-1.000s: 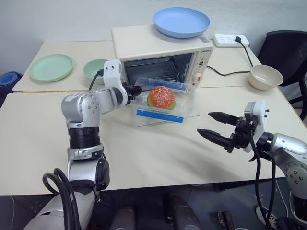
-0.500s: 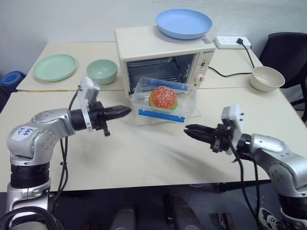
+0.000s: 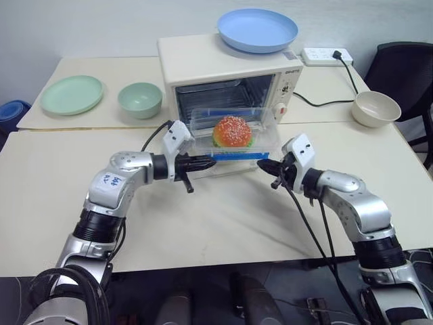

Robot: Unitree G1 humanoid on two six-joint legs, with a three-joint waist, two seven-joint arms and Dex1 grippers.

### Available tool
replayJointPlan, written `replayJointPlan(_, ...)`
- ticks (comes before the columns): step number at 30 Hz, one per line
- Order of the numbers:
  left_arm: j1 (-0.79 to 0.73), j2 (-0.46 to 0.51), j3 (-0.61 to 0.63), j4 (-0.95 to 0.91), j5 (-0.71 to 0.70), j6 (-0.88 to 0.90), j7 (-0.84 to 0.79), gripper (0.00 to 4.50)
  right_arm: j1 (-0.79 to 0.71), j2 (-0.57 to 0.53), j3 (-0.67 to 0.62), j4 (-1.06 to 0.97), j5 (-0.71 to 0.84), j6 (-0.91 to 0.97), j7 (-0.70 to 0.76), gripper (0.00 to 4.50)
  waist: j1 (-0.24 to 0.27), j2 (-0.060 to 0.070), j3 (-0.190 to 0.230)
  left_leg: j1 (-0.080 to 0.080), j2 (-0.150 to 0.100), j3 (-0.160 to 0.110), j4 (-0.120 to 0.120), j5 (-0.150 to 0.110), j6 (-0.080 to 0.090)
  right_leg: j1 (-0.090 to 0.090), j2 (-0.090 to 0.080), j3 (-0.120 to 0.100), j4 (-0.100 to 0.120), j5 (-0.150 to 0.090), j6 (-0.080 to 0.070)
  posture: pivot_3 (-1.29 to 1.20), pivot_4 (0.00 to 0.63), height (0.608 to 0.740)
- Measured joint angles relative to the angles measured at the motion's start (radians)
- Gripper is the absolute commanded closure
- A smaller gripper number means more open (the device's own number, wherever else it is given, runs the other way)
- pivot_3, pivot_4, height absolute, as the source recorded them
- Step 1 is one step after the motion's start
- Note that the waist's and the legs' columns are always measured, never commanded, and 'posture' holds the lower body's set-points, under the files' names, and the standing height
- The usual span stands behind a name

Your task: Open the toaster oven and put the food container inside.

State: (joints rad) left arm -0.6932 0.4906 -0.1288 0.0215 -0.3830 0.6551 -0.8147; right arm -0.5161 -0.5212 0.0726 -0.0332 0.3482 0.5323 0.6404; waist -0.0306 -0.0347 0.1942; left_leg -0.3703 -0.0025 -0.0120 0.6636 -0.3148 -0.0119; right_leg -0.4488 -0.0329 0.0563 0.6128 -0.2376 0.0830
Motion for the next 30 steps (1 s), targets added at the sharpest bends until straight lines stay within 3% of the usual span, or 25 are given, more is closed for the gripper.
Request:
replayJointPlan(11,-0.046,-0.088,0.027,0.122,0.083,-0.04,0.155,4.5,-0.219,0.17,0.013,0.302,-0.141,-0.152,-0.076,4.47,0.001,0.0,0.0,0.001,-0.001,0.001,0.001,0.001,0.0,0.0,0.001,-0.001,0.0,0.002,0.001,0.0,0.15,0.74)
replayJointPlan(21,-0.219,-0.144,0.132,0.462,0.158,-0.224,0.315,4.5,-0.389,0.274,-0.002,0.61,-0.194,-0.322,-0.129,4.47,0.0,0.0,0.0,-0.001,-0.002,0.002,0.001,0.001,0.0,-0.003,-0.003,-0.006,0.004,0.002,0.001,0.0,0.15,0.74)
replayJointPlan(26,-0.184,-0.119,0.141,0.385,0.116,-0.203,0.209,4.5,-0.419,0.29,-0.013,0.674,-0.205,-0.384,-0.136,4.47,-0.002,0.0,0.0,-0.007,-0.002,0.006,0.001,0.002,-0.001,-0.013,-0.004,-0.003,0.008,0.002,0.001,0.0,0.15,0.74)
replayJointPlan(30,-0.061,-0.002,0.185,0.144,-0.01,-0.084,0.073,4.5,-0.393,0.287,-0.023,0.615,-0.2,-0.372,-0.12,4.47,-0.022,0.0,0.0,-0.008,-0.001,0.007,-0.001,0.002,-0.002,-0.016,-0.003,0.001,0.009,0.002,0.001,0.0,0.15,0.74)
